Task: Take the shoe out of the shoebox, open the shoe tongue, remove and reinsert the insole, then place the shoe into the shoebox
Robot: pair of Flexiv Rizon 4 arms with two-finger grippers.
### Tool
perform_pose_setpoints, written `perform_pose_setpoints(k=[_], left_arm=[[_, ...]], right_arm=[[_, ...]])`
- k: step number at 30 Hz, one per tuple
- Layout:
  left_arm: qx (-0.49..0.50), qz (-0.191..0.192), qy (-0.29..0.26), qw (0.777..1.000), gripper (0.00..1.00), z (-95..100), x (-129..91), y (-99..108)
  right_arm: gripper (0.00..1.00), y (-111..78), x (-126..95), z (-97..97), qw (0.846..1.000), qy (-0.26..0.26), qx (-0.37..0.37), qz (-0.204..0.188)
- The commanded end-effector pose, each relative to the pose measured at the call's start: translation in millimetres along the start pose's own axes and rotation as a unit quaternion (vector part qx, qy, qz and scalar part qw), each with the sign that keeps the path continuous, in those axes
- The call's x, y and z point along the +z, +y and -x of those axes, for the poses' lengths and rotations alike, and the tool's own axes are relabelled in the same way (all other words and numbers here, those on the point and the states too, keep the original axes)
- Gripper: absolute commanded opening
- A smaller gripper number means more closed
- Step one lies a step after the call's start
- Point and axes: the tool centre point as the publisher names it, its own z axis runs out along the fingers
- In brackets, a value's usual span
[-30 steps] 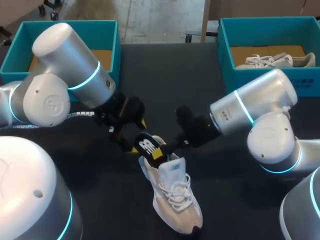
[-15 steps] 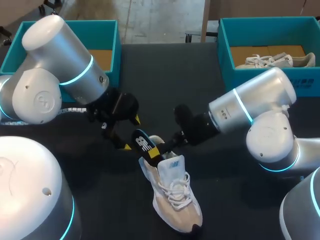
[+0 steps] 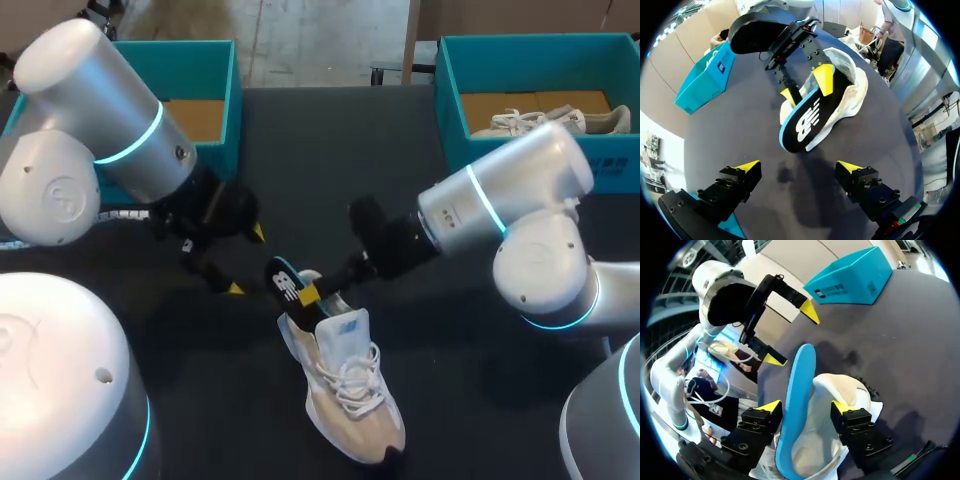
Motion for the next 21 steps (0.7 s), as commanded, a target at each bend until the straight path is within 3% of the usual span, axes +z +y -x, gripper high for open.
perform_pose_setpoints(k=[1, 5, 21], left_arm=[[0.005, -0.005, -0.003, 1.0, 1.0, -7.2, -13.9, 5.2], [0.01, -0.002, -0.008, 1.0, 1.0, -6.9, -22.3, 9.0], [0.019, 0.006, -0.009, 1.0, 1.0, -9.0, -34.6, 10.7]], right_arm=[[0.68, 5.4, -1.3, -0.5, 1.0, -0.015, 0.0, -0.003], [0.73, 9.0, -5.2, 3.0, 1.0, -0.02, -0.003, -0.001], [0.73, 2.7, -18.8, -0.6, 0.998, -0.054, 0.002, 0.01]])
